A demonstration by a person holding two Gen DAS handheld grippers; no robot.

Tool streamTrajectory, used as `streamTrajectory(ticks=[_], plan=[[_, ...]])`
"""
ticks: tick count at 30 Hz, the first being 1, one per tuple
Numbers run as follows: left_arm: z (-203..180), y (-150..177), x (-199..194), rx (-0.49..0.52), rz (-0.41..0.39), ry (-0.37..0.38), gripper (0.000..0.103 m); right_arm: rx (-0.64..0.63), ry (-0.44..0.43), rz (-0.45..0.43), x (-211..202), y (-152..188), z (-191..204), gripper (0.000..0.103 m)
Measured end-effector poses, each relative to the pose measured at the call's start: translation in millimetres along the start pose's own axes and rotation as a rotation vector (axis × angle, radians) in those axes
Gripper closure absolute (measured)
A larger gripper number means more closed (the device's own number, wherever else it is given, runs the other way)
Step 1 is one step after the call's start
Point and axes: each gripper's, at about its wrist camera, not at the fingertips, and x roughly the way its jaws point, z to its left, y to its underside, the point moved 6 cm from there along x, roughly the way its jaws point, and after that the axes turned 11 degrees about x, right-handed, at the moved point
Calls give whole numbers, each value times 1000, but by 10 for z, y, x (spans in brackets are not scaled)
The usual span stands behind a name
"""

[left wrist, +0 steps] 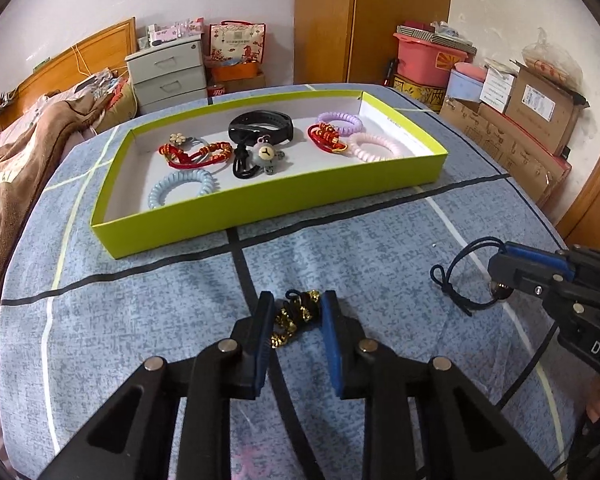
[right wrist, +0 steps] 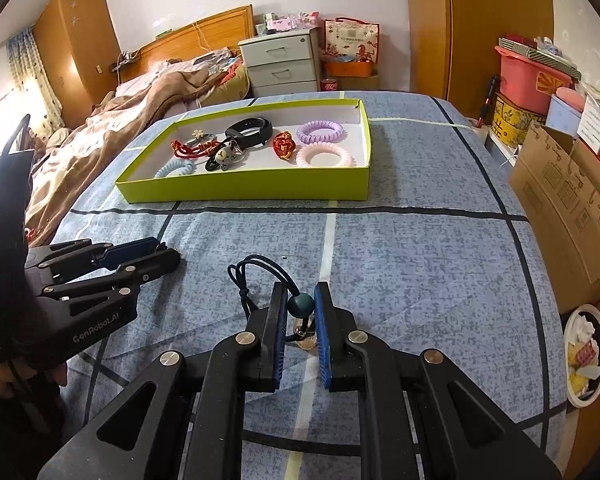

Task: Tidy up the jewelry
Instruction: 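Carry both items into the tray and open both tools to release them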

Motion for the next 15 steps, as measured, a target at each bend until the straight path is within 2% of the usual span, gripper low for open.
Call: streamTrajectory(ticks=[15], plan=[[46, -42, -197, -43, -53, 19, 80, 5, -23, -13, -43, -48, 27, 89]])
